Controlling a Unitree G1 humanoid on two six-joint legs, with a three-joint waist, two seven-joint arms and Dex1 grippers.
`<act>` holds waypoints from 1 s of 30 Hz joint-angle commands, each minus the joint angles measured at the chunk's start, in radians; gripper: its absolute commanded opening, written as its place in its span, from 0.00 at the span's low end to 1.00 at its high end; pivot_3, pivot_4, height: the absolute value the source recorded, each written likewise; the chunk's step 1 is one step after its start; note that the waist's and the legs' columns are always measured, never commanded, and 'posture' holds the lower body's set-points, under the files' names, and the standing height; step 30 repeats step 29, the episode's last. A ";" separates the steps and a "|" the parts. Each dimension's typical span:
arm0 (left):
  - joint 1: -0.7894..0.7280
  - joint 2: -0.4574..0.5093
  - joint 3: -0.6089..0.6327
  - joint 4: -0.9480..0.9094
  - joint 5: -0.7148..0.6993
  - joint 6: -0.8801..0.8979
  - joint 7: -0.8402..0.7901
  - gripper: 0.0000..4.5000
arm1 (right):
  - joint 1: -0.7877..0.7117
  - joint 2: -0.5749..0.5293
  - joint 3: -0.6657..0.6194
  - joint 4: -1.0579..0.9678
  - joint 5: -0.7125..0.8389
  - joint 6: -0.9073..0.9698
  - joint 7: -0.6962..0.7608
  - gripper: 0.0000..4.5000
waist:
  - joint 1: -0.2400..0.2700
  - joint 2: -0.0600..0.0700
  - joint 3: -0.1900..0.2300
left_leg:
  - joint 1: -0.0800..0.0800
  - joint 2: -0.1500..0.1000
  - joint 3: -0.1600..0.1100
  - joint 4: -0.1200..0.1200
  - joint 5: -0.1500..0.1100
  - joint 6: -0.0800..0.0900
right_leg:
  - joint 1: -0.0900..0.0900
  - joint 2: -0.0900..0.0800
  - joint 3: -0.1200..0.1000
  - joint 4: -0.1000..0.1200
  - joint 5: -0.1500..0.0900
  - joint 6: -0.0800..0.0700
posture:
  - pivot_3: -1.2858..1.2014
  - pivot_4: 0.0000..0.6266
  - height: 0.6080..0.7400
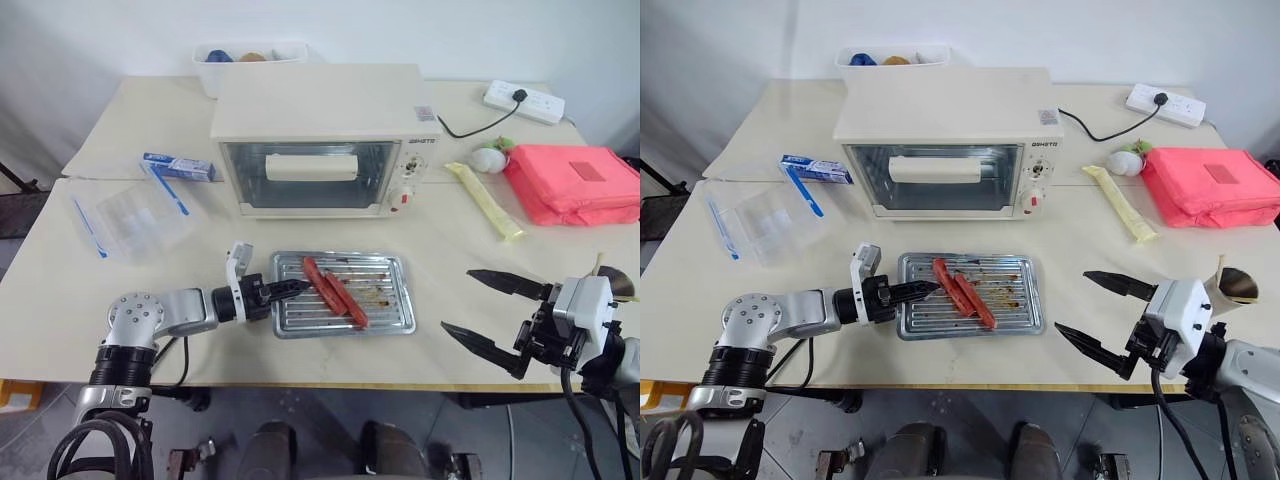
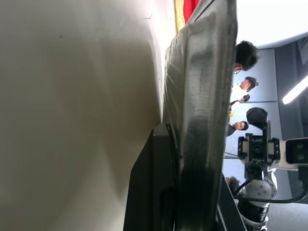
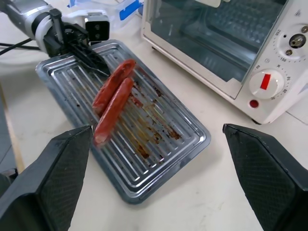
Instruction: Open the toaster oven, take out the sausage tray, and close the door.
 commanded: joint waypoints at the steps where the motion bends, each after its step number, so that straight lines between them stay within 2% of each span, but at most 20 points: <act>1: -0.008 0.018 0.027 -0.021 0.108 -0.016 -0.032 0.20 | -0.008 0.001 0.008 -0.011 0.014 -0.008 -0.002 1.00 | -0.003 0.000 0.000 | 0.000 0.000 0.000 0.000 0.000 0.000 | 0.000 0.000 0.000 0.001 0.000 0.000 | 0.52 0.24 1.00; 8: 0.102 0.193 0.057 -0.200 0.302 -0.105 -0.272 0.63 | -0.020 -0.003 0.041 0.023 0.003 -0.029 0.024 1.00 | -0.023 0.000 0.000 | -0.002 0.002 0.000 -0.003 0.000 -0.001 | -0.002 0.002 0.000 -0.001 0.000 0.000 | 0.52 0.24 1.00; 10: 0.192 0.302 0.047 -0.266 0.401 -0.187 -0.412 0.75 | -0.033 -0.018 0.040 0.047 0.008 -0.028 0.047 1.00 | -0.030 0.000 0.000 | -0.002 0.002 0.001 -0.004 0.000 -0.001 | -0.002 0.002 -0.001 -0.002 0.000 0.000 | 0.52 0.24 1.00; 12: 0.306 0.424 0.032 -0.311 0.539 -0.345 -0.590 0.88 | -0.046 -0.032 0.038 0.072 0.014 -0.024 0.074 1.00 | -0.036 0.000 0.000 | -0.001 0.004 0.002 -0.005 -0.001 -0.002 | -0.002 0.003 0.000 -0.004 0.000 0.000 | 0.52 0.24 1.00; 14: 0.408 0.497 0.034 -0.325 0.678 -0.565 -0.752 1.00 | -0.054 -0.042 0.035 0.102 0.017 -0.026 0.104 1.00 | -0.041 0.001 0.000 | 0.000 0.009 0.005 -0.005 -0.003 -0.003 | -0.003 0.007 0.000 -0.005 0.001 -0.003 | 0.52 0.24 1.00; 15: 0.438 0.509 0.042 -0.329 0.716 -0.647 -0.812 1.00 | -0.056 -0.045 0.035 0.111 0.018 -0.029 0.115 1.00 | -0.042 0.003 0.001 | 0.001 0.010 0.006 -0.006 -0.003 -0.004 | -0.003 0.008 0.000 -0.005 0.000 -0.004 | 0.52 0.24 1.00; 17: 0.459 0.500 0.078 -0.332 0.711 -0.684 -0.866 1.00 | -0.061 -0.050 0.036 0.123 0.017 -0.032 0.131 1.00 | -0.036 0.006 0.003 | 0.001 0.011 0.008 -0.006 -0.003 -0.004 | -0.004 0.008 0.000 -0.005 -0.001 -0.007 | 0.52 0.24 1.00; 20: 0.480 0.465 0.174 -0.325 0.694 -0.707 -0.865 1.00 | -0.070 -0.055 0.039 0.137 0.020 -0.029 0.156 1.00 | -0.024 0.006 0.003 | -0.002 0.012 0.008 -0.005 -0.003 -0.004 | -0.008 0.008 0.000 -0.003 -0.001 -0.007 | 0.52 0.24 1.00; 22: 0.530 0.371 0.298 -0.332 0.864 -1.137 -0.874 1.00 | -0.103 -0.067 0.046 0.144 0.031 -0.018 0.172 1.00 | -0.027 0.007 0.003 | -0.003 0.012 0.007 -0.005 -0.003 -0.004 | -0.008 0.008 0.000 -0.001 -0.001 -0.007 | 0.52 0.24 1.00; 24: 0.645 0.363 0.376 -0.371 0.961 -1.318 -0.943 1.00 | -0.125 -0.078 0.044 0.137 0.042 -0.005 0.181 1.00 | -0.033 0.004 0.003 | -0.002 0.012 0.011 -0.004 -0.004 -0.002 | -0.009 0.007 0.000 -0.002 0.000 -0.007 | 0.52 0.24 1.00; 26: 0.701 0.367 0.396 -0.396 0.942 -1.286 -0.976 1.00 | -0.129 -0.077 0.048 0.119 0.055 0.008 0.181 1.00 | -0.037 0.004 0.003 | -0.001 0.015 0.017 -0.005 -0.008 -0.002 | -0.010 0.007 -0.002 -0.003 0.002 -0.008 | 0.52 0.24 1.00; 30: 0.665 0.341 0.390 -0.392 0.883 -1.223 -0.948 1.00 | -0.144 -0.067 0.067 0.119 0.056 0.008 0.167 1.00 | -0.033 0.004 0.003 | 0.000 0.015 0.021 -0.003 -0.009 0.000 | -0.011 0.006 -0.003 -0.003 0.002 -0.007 | 0.52 0.24 1.00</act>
